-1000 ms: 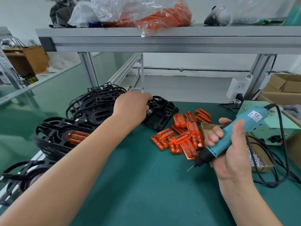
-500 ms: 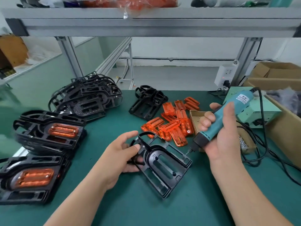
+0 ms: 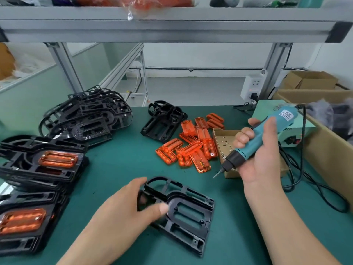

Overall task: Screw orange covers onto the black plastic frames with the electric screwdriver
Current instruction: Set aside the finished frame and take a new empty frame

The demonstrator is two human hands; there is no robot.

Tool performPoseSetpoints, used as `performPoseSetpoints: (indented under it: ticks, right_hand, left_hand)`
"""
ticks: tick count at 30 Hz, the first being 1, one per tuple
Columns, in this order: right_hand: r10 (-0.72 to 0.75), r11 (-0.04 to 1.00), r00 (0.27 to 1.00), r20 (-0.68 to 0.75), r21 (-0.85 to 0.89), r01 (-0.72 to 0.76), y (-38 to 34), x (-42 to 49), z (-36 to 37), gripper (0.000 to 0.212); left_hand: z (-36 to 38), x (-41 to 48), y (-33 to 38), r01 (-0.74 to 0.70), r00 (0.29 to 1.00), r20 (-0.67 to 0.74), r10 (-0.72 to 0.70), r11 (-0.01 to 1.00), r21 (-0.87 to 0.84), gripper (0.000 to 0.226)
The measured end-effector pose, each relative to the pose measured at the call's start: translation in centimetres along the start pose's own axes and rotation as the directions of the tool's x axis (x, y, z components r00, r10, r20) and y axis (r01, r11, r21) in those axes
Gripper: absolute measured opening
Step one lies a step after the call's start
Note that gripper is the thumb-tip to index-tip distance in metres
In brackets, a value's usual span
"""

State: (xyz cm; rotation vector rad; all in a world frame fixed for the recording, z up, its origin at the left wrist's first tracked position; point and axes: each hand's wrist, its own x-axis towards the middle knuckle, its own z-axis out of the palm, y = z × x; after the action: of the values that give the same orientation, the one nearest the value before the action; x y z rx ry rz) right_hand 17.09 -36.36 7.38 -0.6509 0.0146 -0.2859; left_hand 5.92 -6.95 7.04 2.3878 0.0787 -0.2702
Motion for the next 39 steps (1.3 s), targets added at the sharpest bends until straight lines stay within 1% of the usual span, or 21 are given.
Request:
performPoseSetpoints:
  ticks: [1, 2, 6, 9, 11, 13, 14, 15, 16, 17, 18, 19, 21, 23, 24, 25, 27, 30, 35, 37, 39]
  right_hand:
    - [-0.001, 1.0, 1.0, -0.002, 0.002, 0.001, 0.0, 0.0, 0.0, 0.038]
    - [0.002, 1.0, 1.0, -0.002, 0.005, -0.002, 0.0, 0.0, -0.1, 0.038]
    - [0.008, 1.0, 1.0, -0.005, 0.012, -0.008, 0.1, 0.1, 0.0, 0.038]
    - [0.013, 1.0, 1.0, -0.004, 0.021, -0.013, 0.0, 0.1, 0.0, 0.038]
    - [0.008, 0.999, 1.0, -0.004, 0.031, -0.008, 0.0, 0.2, 0.0, 0.038]
    - [-0.002, 0.999, 1.0, -0.011, 0.039, 0.002, -0.1, 0.2, 0.0, 0.038]
    - [-0.006, 0.999, 1.0, -0.018, 0.045, 0.007, -0.1, 0.3, -0.1, 0.038]
    - [-0.008, 0.999, 1.0, -0.026, 0.051, 0.01, -0.2, 0.3, -0.1, 0.038]
    - [-0.011, 0.998, 0.999, -0.035, 0.056, 0.013, -0.2, 0.4, -0.1, 0.039]
    - [-0.013, 0.998, 0.999, -0.042, 0.059, 0.015, -0.2, 0.4, -0.1, 0.039]
    - [-0.015, 0.998, 0.999, -0.045, 0.06, 0.018, -0.3, 0.4, -0.1, 0.039]
    - [-0.017, 0.998, 0.999, -0.046, 0.06, 0.02, -0.3, 0.4, 0.0, 0.038]
    - [-0.022, 0.998, 0.999, -0.046, 0.056, 0.024, -0.2, 0.4, 0.0, 0.038]
    - [-0.028, 0.998, 0.999, -0.039, 0.052, 0.03, -0.3, 0.4, 0.0, 0.039]
    - [-0.03, 0.998, 0.999, -0.036, 0.052, 0.032, -0.3, 0.4, -0.1, 0.04]
    - [-0.032, 0.998, 0.999, -0.035, 0.051, 0.034, -0.4, 0.4, 0.0, 0.041]
    - [-0.04, 0.998, 0.998, -0.038, 0.052, 0.042, -0.5, 0.5, -0.1, 0.041]
    - [-0.042, 0.998, 0.998, -0.046, 0.044, 0.044, -0.5, 0.5, 0.0, 0.038]
    - [-0.038, 0.999, 0.998, -0.055, 0.036, 0.041, -0.5, 0.4, 0.0, 0.038]
    - [-0.039, 0.998, 0.998, -0.057, 0.037, 0.041, -0.4, 0.4, -0.1, 0.037]
    - [-0.037, 0.998, 0.998, -0.06, 0.043, 0.04, -0.5, 0.4, -0.1, 0.038]
  left_hand:
    - [-0.1, -0.5, 0.3, 0.018, 1.0, 0.014, -0.02, 0.991, 0.132, 0.102]
    - [-0.1, -0.9, 0.7, 0.035, 0.999, 0.028, -0.042, 0.973, 0.227, 0.109]
    - [-0.2, -1.8, 2.2, 0.024, 0.998, 0.031, -0.049, 0.839, 0.544, 0.103]
    - [-1.1, -1.7, 3.1, 0.001, 0.999, 0.028, -0.027, 0.735, 0.679, 0.105]
    - [-1.9, -1.1, 3.9, 0.001, 1.0, -0.009, 0.009, 0.677, 0.736, 0.11]
    - [-2.7, -0.1, 4.8, -0.012, 0.992, -0.075, 0.103, 0.659, 0.752, 0.105]
    - [-2.9, 0.7, 5.3, -0.022, 0.982, -0.11, 0.153, 0.674, 0.739, 0.095]
    - [-3.0, 1.8, 5.7, -0.05, 0.971, -0.132, 0.198, 0.71, 0.702, 0.079]
    - [-2.9, 3.3, 6.1, -0.117, 0.958, -0.129, 0.256, 0.76, 0.639, 0.06]
    - [-2.6, 5.1, 6.6, -0.209, 0.944, -0.097, 0.316, 0.798, 0.566, 0.04]
    - [-2.2, 6.9, 7.3, -0.306, 0.926, -0.036, 0.375, 0.805, 0.509, 0.027]
    - [-1.5, 8.6, 8.1, -0.4, 0.898, 0.043, 0.437, 0.773, 0.493, 0.028]
    - [0.5, 11.7, 9.0, -0.541, 0.818, 0.183, 0.545, 0.624, 0.564, 0.048]
    - [2.3, 13.8, 9.6, -0.599, 0.745, 0.257, 0.616, 0.447, 0.664, 0.058]
    - [3.0, 14.6, 9.7, -0.616, 0.711, 0.28, 0.645, 0.379, 0.69, 0.06]
    - [3.3, 15.3, 9.8, -0.625, 0.687, 0.29, 0.666, 0.338, 0.704, 0.06]
    - [3.3, 16.2, 10.2, -0.639, 0.661, 0.29, 0.692, 0.318, 0.7, 0.056]
    - [3.2, 16.6, 10.1, -0.664, 0.65, 0.292, 0.702, 0.337, 0.667, 0.052]
    - [4.4, 15.5, 9.6, -0.701, 0.566, 0.286, 0.773, 0.269, 0.661, 0.046]
    - [4.5, 14.9, 9.1, -0.697, 0.564, 0.269, 0.781, 0.276, 0.662, 0.046]
    - [4.3, 14.4, 8.6, -0.692, 0.578, 0.245, 0.778, 0.309, 0.652, 0.046]
